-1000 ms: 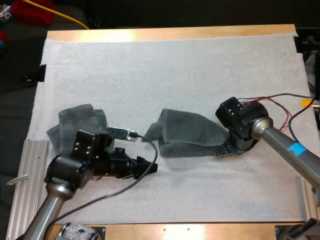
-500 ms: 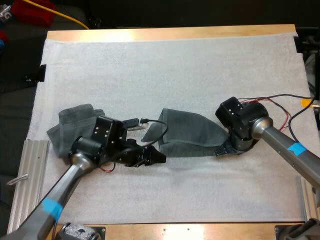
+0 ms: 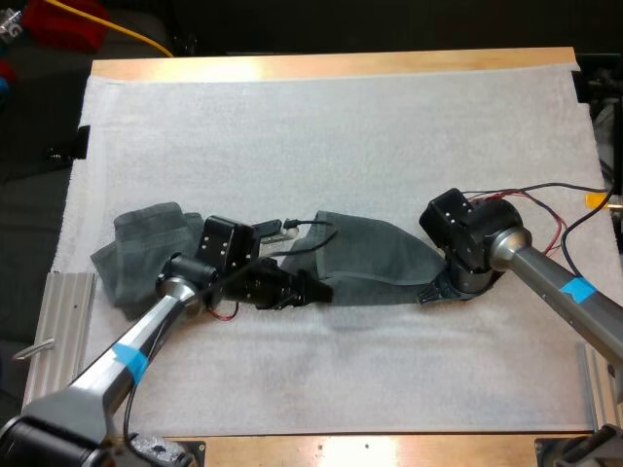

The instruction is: Pick towel from pile, fold and stack

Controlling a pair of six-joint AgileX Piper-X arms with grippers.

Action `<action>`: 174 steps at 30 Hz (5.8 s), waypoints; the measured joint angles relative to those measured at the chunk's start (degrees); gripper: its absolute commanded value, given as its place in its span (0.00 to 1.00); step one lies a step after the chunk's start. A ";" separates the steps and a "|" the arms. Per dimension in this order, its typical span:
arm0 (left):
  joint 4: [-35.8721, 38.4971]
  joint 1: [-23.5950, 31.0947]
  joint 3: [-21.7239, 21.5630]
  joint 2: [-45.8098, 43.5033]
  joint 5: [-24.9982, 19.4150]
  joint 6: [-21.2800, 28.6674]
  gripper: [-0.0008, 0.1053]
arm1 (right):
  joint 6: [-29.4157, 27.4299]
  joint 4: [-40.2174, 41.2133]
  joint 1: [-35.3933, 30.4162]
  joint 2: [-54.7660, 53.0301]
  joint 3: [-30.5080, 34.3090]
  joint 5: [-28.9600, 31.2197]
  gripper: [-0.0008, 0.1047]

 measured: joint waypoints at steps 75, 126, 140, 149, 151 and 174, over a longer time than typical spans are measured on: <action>35.67 -2.02 -25.92 -8.80 5.10 13.69 0.01 | 16.07 -3.55 0.00 -17.78 -0.63 -19.20 0.02; 44.54 -2.14 -30.73 -20.40 10.50 15.77 0.01 | 20.90 3.17 -7.88 -30.82 -1.22 -33.80 0.02; 48.16 -2.14 -30.73 -20.40 -1.83 18.09 0.01 | 24.56 2.05 -7.88 -35.23 -1.22 -57.93 0.02; 53.40 -2.14 -30.73 -20.40 -7.23 20.38 0.07 | 32.45 -9.12 -7.88 -37.72 -1.22 -48.63 0.02; 55.59 -2.14 -30.73 -20.40 -11.91 20.86 0.10 | 33.36 -10.45 -7.88 -38.98 -1.22 -44.69 0.02; 55.37 -2.14 -31.31 -20.68 -11.37 23.01 0.01 | 31.42 -4.28 -7.83 -41.27 -1.22 -43.26 0.02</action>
